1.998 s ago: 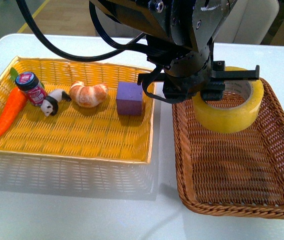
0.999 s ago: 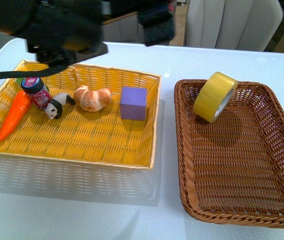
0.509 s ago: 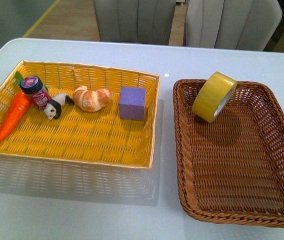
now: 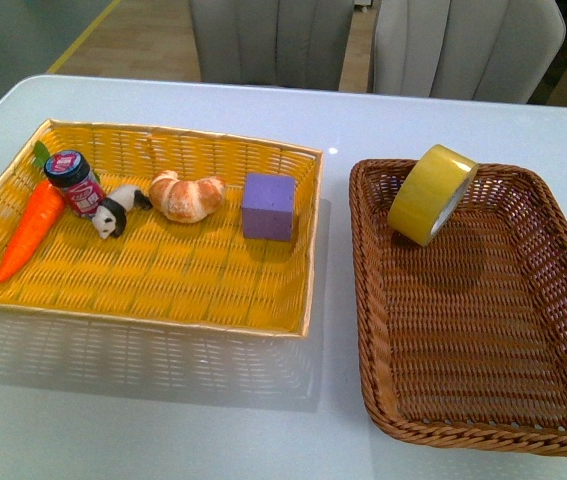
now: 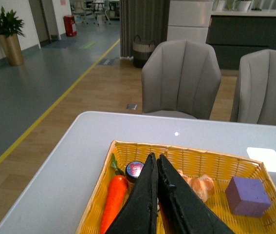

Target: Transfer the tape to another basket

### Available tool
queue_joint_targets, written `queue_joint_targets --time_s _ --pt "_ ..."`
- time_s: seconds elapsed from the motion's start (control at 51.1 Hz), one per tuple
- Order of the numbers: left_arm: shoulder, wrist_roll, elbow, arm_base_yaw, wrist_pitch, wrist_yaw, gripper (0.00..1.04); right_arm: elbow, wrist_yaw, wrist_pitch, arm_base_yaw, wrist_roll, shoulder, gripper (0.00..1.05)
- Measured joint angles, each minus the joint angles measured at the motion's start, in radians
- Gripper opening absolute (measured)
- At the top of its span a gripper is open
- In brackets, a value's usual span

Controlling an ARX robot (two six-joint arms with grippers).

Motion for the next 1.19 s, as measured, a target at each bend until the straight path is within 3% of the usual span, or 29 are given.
queue_joint_targets --time_s 0.196,0.255,0.353,1.195 --pt "-0.108 0.002 -0.05 0.034 -0.08 0.039 0.02 0.0 0.0 0.0 0.0 0.0 0.0 0.96" --pt "-0.163 0.003 -0.058 0.08 -0.123 0.106 0.02 0.0 0.0 0.0 0.0 0.0 0.0 0.96" --pt "-0.266 0.003 -0.071 0.126 -0.21 0.119 0.02 0.0 0.0 0.0 0.0 0.0 0.0 0.96" --pt "-0.74 0.003 -0.074 0.127 -0.657 0.129 0.02 0.0 0.0 0.0 0.0 0.0 0.0 0.96"
